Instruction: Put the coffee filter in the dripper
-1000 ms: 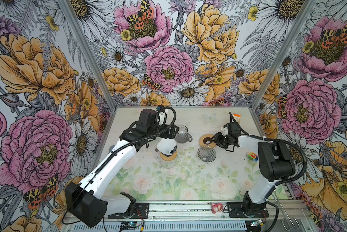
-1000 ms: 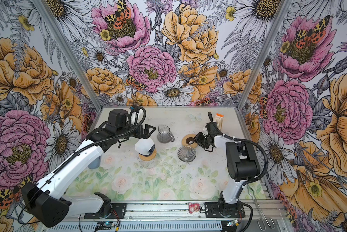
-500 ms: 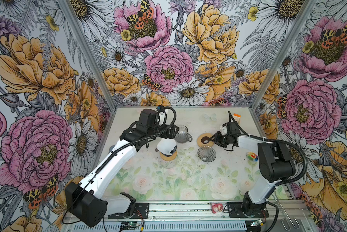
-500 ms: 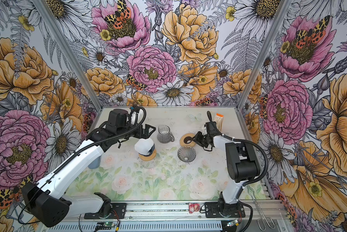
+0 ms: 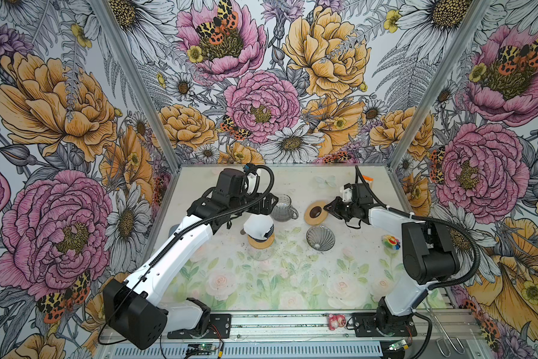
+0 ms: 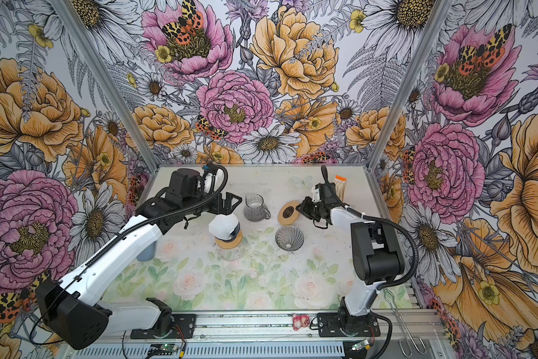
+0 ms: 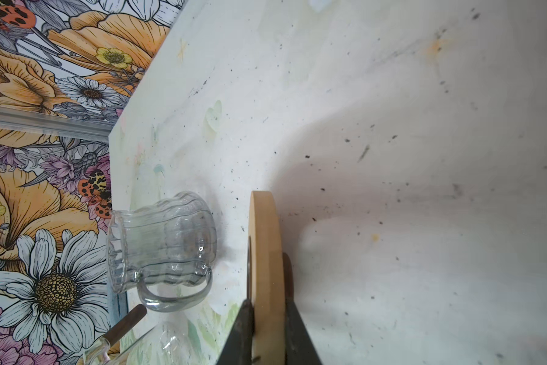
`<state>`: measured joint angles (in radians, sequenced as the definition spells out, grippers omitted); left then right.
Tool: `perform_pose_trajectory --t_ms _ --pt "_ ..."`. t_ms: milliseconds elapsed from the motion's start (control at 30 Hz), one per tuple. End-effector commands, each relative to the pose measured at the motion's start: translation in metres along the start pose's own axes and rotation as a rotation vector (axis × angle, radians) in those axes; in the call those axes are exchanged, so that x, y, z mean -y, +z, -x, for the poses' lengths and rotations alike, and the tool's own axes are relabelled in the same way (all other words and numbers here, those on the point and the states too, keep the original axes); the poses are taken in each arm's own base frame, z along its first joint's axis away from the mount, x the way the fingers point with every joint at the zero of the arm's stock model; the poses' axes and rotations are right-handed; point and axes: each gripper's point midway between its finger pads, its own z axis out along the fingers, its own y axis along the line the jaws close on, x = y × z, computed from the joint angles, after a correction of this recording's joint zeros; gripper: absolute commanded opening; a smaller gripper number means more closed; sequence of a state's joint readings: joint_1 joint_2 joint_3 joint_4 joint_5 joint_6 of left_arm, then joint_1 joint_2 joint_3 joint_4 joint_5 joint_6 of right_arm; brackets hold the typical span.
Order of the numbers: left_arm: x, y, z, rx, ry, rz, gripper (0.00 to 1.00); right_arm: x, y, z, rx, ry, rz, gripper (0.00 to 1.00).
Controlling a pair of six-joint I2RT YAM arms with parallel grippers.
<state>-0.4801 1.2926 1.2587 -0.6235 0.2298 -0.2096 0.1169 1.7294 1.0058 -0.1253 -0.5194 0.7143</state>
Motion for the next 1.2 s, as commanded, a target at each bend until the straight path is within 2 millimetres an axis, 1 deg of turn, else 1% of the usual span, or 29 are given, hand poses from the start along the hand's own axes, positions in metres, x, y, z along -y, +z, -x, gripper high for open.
perform_pose_trajectory --t_ms 0,133,233,467,667,1067,1167 --pt "0.001 0.000 0.007 0.016 -0.003 -0.005 0.99 -0.007 -0.003 0.008 0.023 -0.029 0.006 0.16" --pt "0.000 0.000 0.006 0.015 -0.002 -0.004 0.99 -0.006 0.001 0.005 0.005 -0.024 0.012 0.18" --pt "0.000 0.000 0.006 0.013 -0.003 -0.003 0.99 -0.007 0.005 0.003 -0.009 -0.025 0.018 0.21" --pt "0.000 0.000 0.006 0.013 -0.004 0.000 0.99 -0.015 0.012 0.000 -0.030 -0.042 0.037 0.25" --pt "-0.001 -0.001 0.005 0.012 -0.004 0.003 0.99 -0.016 0.018 -0.001 -0.044 -0.044 0.039 0.28" --pt "-0.002 0.001 0.003 0.006 -0.006 0.005 0.99 -0.002 0.037 -0.011 -0.072 -0.026 0.028 0.36" --pt "-0.002 0.001 0.002 0.004 -0.008 0.005 0.99 0.002 0.041 -0.012 -0.071 -0.017 0.037 0.39"
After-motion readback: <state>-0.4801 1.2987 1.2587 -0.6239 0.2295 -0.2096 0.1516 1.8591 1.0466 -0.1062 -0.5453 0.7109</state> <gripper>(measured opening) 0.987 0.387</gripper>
